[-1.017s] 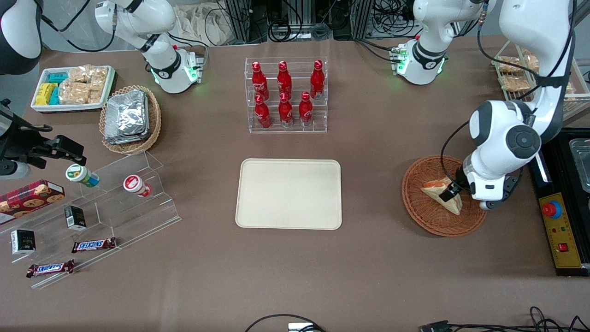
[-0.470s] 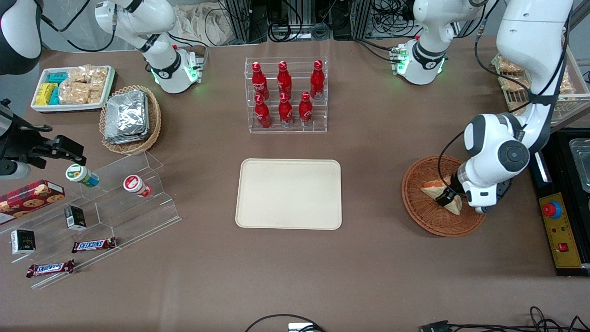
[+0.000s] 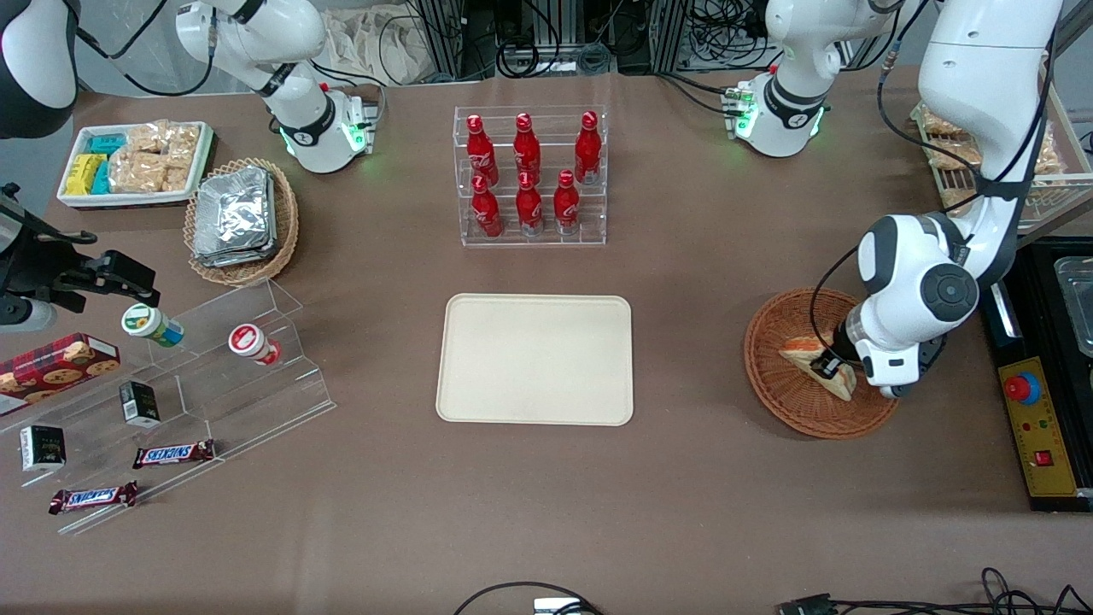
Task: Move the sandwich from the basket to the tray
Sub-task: 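Lower the open left gripper onto the wrapped sandwich in the basket, then close the left gripper on the sandwich and lift it from the basket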
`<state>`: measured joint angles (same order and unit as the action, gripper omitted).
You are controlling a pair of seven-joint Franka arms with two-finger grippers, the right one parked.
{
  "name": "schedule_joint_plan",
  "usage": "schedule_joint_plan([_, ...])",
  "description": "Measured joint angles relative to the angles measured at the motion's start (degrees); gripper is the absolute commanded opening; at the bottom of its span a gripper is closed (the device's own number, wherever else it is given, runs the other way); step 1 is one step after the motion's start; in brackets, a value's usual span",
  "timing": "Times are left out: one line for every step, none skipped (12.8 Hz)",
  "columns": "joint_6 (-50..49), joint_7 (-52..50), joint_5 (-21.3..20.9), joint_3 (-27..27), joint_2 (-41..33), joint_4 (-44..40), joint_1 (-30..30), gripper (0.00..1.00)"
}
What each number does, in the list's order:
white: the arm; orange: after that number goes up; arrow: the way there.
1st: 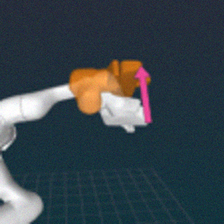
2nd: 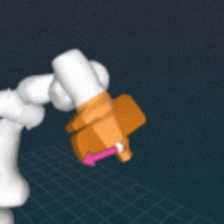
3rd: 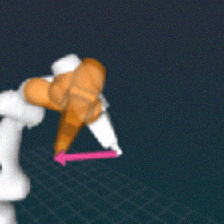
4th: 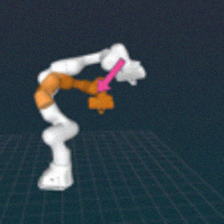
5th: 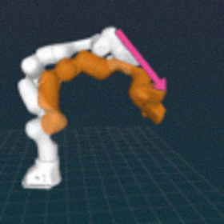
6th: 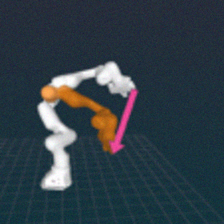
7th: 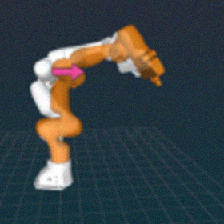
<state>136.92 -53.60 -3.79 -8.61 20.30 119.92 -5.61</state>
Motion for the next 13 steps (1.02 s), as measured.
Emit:
schedule_joint_plan([-2.1,0.2,-0.1,0.0,-0.2,-1.3,0.0,0.0])
schedule_joint_plan([-5.5,0.5,-0.2,-0.1,-0.5,-3.3,0.0,0.0])
schedule_joint_plan([-10.2,1.5,-0.4,-0.2,-0.8,-6.2,0.0,0.0])
schedule_joint_plan([-15.3,3.4,-0.5,-0.2,-1.3,-9.3,0.0,0.0])
schedule_joint_plan([-20.3,5.9,-0.5,-0.2,-1.8,-12.6,0.0,0.0])
schedule_joint_plan([-25.0,8.7,-0.5,-0.2,-2.3,-15.8,0.0,0.0])
schedule_joint_plan([-29.4,12.1,-0.5,-0.3,-2.9,-19.0,0.0,0.0])
schedule_joint_plan([-33.5,15.7,-0.5,-0.4,-3.6,-22.5,0.0,0.0])
schedule_joint_plan([-38.0,19.3,-0.5,-0.6,-4.2,-26.8,0.1,0.0])
schedule_joint_plan([-43.2,23.2,-0.4,-0.8,-4.6,-31.1,0.2,0.0])
schedule_joint_plan([-47.5,27.6,-0.4,-1.4,-4.9,-35.2,0.4,0.0])
schedule_joint_plan([-49.9,31.3,-0.4,-2.1,-5.0,-38.0,0.8,0.0])
schedule_joint_plan([-50.7,33.5,-0.3,-3.4,-5.0,-39.5,1.2,0.0])
